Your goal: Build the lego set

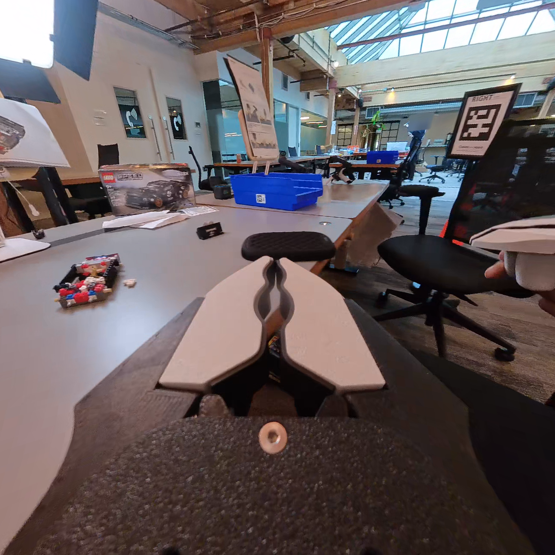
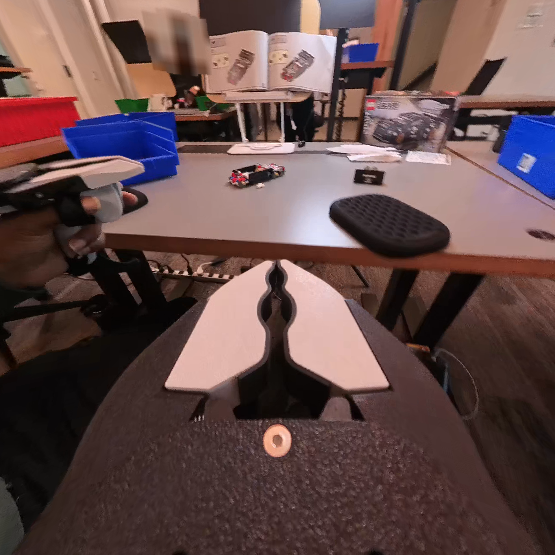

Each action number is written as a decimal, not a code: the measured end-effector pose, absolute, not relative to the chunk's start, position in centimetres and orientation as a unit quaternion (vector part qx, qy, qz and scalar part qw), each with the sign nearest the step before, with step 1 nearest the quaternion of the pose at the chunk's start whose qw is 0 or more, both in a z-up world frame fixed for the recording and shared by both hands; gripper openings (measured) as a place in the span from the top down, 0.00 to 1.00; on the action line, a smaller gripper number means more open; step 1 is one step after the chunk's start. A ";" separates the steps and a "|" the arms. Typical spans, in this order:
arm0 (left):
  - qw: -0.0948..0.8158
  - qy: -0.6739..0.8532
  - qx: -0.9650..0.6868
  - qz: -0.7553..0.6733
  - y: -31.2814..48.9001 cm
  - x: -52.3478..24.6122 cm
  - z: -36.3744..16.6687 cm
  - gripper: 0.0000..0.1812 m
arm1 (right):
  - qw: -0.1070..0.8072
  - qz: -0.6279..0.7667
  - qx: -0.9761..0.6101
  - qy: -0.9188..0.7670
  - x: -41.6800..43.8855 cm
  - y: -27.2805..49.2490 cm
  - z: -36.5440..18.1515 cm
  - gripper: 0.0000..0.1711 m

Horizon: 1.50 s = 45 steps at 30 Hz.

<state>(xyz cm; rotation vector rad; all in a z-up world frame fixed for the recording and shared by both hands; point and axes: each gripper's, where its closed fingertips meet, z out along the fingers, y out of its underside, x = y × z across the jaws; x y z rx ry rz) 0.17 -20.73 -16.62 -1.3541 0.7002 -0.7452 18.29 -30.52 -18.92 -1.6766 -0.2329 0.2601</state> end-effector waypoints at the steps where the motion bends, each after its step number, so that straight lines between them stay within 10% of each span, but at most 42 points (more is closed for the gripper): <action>1: 0.662 0.310 -0.597 -0.329 -22.1 0.3 -16.4 1.00 | 0.657 0.110 -0.741 -0.088 18.8 -32.0 -19.1 1.00; 13: 0.632 0.352 -0.603 -0.338 -29.8 4.3 -19.4 1.00 | 0.645 0.080 -0.757 -0.058 23.8 -41.2 -22.0 0.98; 25: 0.608 0.474 -0.482 -0.417 -20.2 22.2 -19.2 0.98 | 0.653 0.011 -0.755 -0.057 38.2 -30.9 -26.9 0.95; 45: 0.518 0.363 -0.631 -0.449 -12.2 19.0 11.2 0.96 | 0.623 -0.056 -0.776 0.075 36.0 -29.9 12.0 0.92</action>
